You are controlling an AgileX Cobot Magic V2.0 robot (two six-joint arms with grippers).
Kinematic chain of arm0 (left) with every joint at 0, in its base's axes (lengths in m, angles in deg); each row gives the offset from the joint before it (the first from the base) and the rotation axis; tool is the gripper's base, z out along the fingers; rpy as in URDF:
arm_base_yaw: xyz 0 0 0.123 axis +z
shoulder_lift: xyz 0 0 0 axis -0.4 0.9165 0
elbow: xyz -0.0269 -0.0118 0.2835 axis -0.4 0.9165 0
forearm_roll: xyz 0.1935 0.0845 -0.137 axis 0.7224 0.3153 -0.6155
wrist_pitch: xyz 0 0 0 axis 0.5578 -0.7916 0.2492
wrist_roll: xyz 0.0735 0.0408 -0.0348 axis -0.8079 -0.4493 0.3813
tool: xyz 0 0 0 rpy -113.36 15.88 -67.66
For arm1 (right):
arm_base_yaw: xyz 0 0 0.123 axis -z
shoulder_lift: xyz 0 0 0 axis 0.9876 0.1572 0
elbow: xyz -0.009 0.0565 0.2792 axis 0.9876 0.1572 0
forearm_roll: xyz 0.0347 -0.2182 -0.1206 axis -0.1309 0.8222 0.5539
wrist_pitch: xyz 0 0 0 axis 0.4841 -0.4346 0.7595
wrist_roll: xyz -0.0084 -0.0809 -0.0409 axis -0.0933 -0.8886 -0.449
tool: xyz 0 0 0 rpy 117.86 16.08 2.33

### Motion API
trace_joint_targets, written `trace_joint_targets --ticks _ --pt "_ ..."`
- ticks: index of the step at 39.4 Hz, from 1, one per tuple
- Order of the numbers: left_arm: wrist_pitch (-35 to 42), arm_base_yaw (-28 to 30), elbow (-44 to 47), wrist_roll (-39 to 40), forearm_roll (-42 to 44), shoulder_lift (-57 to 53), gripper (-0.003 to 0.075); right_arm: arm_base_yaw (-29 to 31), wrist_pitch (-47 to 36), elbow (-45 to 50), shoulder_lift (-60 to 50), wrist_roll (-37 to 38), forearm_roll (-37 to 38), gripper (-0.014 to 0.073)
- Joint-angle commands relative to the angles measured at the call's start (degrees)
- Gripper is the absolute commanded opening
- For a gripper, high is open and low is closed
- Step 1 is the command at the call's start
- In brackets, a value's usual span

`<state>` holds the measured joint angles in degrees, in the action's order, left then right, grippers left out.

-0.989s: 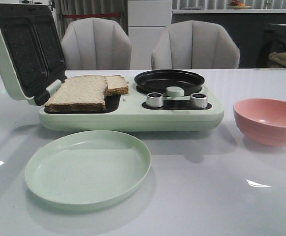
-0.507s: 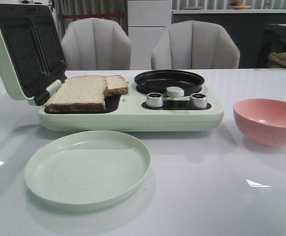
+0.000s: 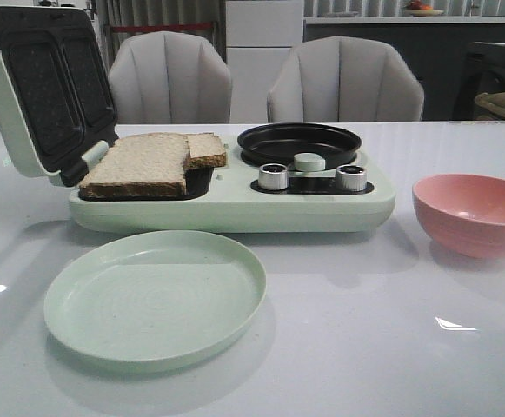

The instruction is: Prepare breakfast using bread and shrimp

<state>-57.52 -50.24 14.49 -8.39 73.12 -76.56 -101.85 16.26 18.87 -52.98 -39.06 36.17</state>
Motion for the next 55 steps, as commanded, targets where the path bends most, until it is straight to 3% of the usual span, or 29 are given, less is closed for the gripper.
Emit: trace_joint_targets --ticks 1,9,20,28,40,55 --pt "3.0 -0.4 -1.3 0.2 1.5 0.3 0.0606 0.1 -5.2 -0.7 0.3 -0.5 -0.4 0.0538" --pt "3.8 -0.4 -1.3 0.2 1.6 0.3 0.0606 0.1 -4.5 -0.6 0.3 -0.5 -0.4 0.0538" --pt "17.0 -0.4 -4.7 -3.2 -2.6 4.5 0.0604 0.1 -4.5 -0.6 0.3 -0.5 -0.4 0.0538" --pt "17.2 -0.4 -11.0 -3.3 -7.7 15.9 0.0604 0.1 -4.5 -0.6 0.3 -0.5 -0.4 0.0538" --pt "12.9 -0.4 -27.9 -2.8 -12.6 35.2 0.0604 0.1 -4.5 -0.6 0.3 -0.5 -0.4 0.0538" --pt "12.5 0.1 -40.3 -2.8 -18.5 52.6 0.0604 0.1 -4.5 -0.6 0.3 -0.5 -0.4 0.0538"
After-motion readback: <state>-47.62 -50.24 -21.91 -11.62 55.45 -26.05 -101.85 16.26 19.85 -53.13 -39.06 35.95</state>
